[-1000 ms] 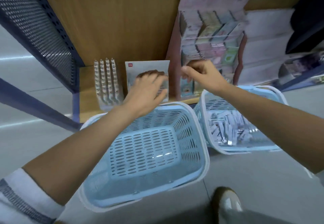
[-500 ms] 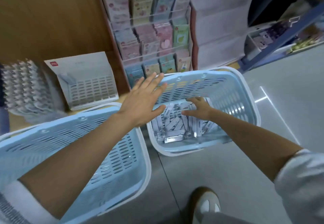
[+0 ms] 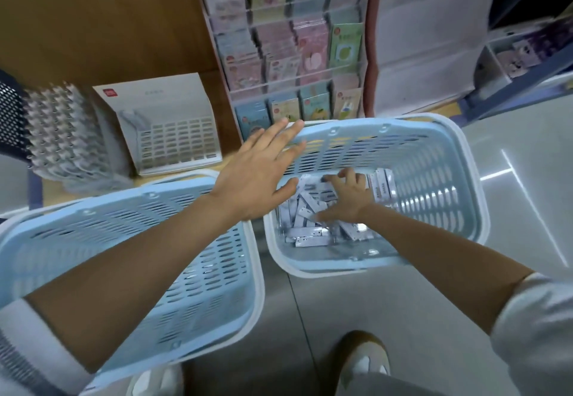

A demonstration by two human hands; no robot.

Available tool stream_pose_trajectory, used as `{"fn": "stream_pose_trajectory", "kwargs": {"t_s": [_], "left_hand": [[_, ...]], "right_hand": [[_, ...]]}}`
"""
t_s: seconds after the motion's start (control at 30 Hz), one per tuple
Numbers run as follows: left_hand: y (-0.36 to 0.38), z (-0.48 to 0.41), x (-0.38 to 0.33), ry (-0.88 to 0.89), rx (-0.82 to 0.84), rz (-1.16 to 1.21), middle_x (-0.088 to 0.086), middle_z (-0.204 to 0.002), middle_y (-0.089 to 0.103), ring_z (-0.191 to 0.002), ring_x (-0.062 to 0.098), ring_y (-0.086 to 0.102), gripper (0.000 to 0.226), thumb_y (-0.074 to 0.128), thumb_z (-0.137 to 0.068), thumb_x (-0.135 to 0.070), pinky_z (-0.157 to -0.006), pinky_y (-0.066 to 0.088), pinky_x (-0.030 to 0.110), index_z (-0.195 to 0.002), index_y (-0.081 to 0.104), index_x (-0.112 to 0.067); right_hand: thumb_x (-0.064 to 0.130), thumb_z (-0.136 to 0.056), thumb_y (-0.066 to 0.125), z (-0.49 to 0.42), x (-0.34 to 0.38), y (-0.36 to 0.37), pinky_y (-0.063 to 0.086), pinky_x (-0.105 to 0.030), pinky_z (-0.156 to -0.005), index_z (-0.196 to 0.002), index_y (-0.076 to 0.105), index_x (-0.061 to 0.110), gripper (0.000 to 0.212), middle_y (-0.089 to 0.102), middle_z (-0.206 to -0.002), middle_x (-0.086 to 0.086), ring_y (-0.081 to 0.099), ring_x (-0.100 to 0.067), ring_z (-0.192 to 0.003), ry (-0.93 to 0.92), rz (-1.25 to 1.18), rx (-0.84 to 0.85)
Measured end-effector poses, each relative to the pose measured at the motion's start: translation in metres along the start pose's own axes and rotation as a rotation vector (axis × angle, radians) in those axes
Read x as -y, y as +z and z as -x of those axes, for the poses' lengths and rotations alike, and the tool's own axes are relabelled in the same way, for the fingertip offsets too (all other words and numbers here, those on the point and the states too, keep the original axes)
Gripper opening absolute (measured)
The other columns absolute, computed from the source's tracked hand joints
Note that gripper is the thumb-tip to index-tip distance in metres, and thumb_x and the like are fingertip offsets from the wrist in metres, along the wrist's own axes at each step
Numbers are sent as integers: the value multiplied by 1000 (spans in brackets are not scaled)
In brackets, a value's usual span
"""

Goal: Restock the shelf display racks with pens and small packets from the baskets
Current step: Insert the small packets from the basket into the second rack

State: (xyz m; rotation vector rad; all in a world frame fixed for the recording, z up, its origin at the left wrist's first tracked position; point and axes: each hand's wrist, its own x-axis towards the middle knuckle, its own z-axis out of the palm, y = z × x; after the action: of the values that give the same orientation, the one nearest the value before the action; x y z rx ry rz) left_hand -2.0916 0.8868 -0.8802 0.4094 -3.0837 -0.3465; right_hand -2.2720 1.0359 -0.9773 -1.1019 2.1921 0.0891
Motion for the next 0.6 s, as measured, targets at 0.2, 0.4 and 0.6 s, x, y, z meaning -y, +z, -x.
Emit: {"fn": "stream_pose_trajectory", "kwargs": {"t_s": [0.2, 0.4, 0.6], "left_hand": [[-2, 1, 0, 20, 14, 8, 2, -163, 9, -150, 23, 7, 64, 26, -93, -50, -116, 23, 46, -146, 40, -17], [0, 0, 3, 11, 16, 32, -2, -164, 6, -150, 20, 3, 67, 22, -92, -52, -118, 19, 44, -149, 35, -20], [3, 0, 4, 18, 15, 30, -2, -164, 4, -150, 19, 2, 61, 34, -95, -47, -118, 18, 44, -149, 34, -20]], "right_hand": [[44, -61, 85, -3, 8, 18, 36, -40, -103, -133, 39, 22, 88, 32, -123, -7, 30, -25, -117, -113, -125, 41], [29, -65, 85, -5, 5, 16, 42, -38, -97, -121, 48, 16, 69, 47, -118, -4, 44, -24, -110, -123, -226, 23], [31, -74, 78, -4, 6, 13, 49, -32, -80, -112, 62, 6, 48, 63, -106, -8, 59, -23, -94, -57, -228, 59]]}}
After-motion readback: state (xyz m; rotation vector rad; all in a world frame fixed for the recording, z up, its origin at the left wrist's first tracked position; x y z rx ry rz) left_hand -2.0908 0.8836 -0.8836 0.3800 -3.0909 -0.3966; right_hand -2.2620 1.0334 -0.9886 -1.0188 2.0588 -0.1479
